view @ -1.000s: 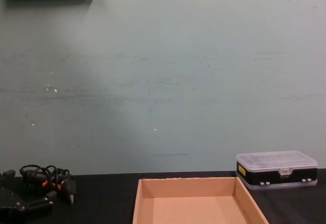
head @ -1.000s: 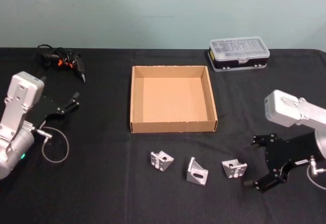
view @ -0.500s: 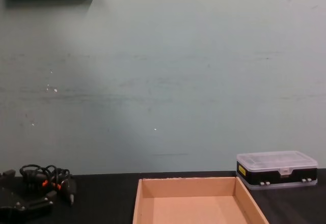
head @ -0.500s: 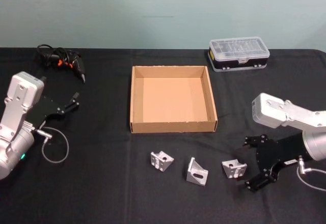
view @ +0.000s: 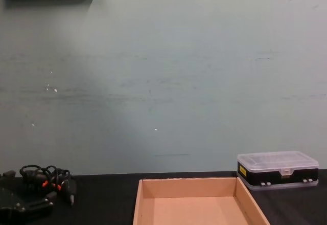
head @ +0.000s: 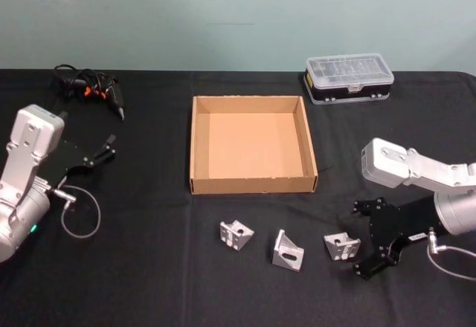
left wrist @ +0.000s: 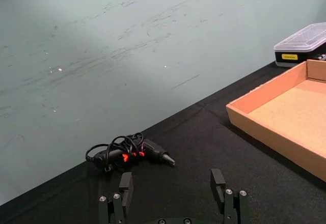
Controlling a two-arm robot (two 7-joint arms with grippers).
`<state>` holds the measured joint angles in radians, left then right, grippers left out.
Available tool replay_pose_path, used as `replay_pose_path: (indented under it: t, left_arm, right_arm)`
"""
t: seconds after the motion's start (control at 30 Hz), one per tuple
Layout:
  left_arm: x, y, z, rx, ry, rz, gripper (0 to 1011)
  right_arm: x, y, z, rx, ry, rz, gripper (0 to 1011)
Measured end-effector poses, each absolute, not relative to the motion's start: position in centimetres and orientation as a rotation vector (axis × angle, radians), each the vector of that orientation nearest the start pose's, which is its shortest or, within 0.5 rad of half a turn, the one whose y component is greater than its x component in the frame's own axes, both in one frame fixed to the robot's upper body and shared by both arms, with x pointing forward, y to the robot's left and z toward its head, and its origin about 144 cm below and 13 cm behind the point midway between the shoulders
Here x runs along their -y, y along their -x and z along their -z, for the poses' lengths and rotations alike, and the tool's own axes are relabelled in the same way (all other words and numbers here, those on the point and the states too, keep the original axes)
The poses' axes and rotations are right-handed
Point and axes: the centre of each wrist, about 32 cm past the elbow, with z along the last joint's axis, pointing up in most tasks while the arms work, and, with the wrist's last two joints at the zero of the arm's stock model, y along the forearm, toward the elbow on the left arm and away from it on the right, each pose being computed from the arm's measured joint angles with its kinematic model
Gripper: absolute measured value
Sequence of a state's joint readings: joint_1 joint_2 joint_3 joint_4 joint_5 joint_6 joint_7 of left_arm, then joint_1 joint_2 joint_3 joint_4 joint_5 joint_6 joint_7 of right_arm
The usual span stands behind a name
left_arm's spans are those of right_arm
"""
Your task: Use one hand to pick up the angle iron from the table and place it into the box.
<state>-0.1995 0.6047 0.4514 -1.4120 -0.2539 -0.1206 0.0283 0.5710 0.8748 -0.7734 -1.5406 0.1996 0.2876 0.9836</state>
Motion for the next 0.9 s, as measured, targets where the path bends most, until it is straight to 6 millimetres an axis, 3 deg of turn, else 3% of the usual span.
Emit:
replay_pose_path:
  t: [0.2,0.33,0.9]
  left_arm:
    - [-30.97,-48.86,-113.98,0.285,-0.304,-1.248,1000]
    - [-30.97,-48.86,-113.98,0.285,-0.304,-1.248,1000]
    - [-30.97,-48.86,-113.98,0.285,-0.304,-1.248,1000]
  right_arm:
    - [32.03,-53.19,-124.98,0.090,0.863,0.222,1000]
    - [32.03,-53.18,-124.94,0.089,0.861,0.223,946]
    - [31.94,-52.99,-124.57,0.095,0.860,0.215,446]
